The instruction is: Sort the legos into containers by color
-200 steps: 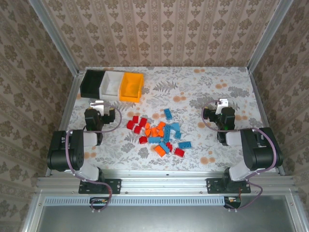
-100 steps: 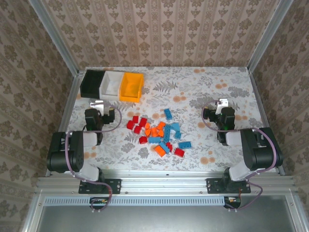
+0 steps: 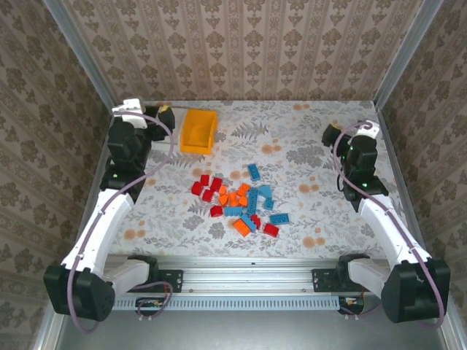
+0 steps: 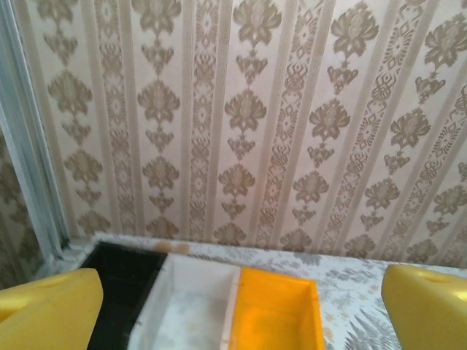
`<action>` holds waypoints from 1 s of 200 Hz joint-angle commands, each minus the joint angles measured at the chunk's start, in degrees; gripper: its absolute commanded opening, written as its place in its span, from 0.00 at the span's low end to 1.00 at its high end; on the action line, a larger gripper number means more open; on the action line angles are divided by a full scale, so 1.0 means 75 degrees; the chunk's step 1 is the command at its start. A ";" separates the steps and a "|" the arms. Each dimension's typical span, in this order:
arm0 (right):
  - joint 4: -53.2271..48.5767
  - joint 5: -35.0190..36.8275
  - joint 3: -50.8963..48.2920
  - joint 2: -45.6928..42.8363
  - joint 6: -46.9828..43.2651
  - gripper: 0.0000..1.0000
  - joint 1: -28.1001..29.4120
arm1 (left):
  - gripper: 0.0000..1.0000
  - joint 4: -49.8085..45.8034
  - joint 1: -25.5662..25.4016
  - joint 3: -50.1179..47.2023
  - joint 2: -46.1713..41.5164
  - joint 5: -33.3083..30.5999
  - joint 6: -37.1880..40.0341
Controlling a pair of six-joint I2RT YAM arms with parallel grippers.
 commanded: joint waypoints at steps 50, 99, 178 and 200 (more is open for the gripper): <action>-0.1344 -0.1010 -0.0072 0.0911 0.0975 0.81 -0.0029 | 0.86 -0.2942 -0.0554 0.2863 0.3885 0.1682 0.0547; -0.1290 -0.1313 -0.0001 0.1197 0.1008 0.79 -0.0018 | 0.73 -0.4280 -0.0838 0.5055 0.6411 0.1810 0.0589; -0.1241 -0.1646 0.0112 0.1557 0.1038 0.76 -0.0007 | 0.68 -0.4301 -0.1193 0.5849 0.8119 0.2418 0.0116; -0.1217 -0.1727 0.0132 0.1656 0.1040 0.76 -0.0006 | 0.68 -0.4039 -0.1496 0.5821 0.8237 0.2659 -0.0117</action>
